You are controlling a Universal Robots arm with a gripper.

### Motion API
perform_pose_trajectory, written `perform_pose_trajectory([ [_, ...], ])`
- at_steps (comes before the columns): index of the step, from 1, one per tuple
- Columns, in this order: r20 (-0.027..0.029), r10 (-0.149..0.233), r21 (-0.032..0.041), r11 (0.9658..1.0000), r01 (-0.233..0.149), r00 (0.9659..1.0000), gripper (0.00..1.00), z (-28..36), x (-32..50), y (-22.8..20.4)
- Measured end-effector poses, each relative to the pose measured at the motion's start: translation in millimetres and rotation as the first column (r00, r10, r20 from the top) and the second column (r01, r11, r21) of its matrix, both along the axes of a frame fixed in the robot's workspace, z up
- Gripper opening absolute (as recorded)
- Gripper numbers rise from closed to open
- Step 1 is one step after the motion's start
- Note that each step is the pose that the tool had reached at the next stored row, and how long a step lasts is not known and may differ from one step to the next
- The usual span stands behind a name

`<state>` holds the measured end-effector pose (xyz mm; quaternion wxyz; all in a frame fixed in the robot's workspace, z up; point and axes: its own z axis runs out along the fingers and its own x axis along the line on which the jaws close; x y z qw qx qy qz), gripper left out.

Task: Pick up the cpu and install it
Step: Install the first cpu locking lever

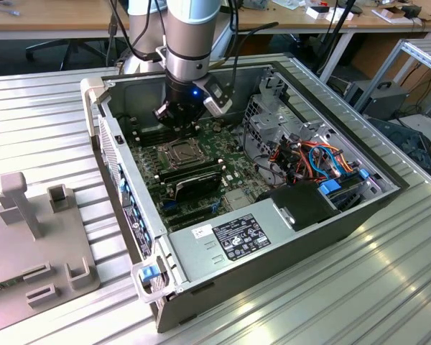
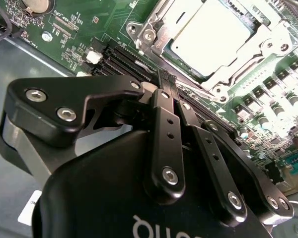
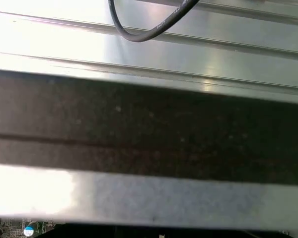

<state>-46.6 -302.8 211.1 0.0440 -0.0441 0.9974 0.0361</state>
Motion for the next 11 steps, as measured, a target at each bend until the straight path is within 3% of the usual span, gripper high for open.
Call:
perform_pose_trajectory([
  [11,-0.0002,0.000,-0.0021,1.0000,0.000,1.0000,0.11,-2.8,4.6,2.2],
])
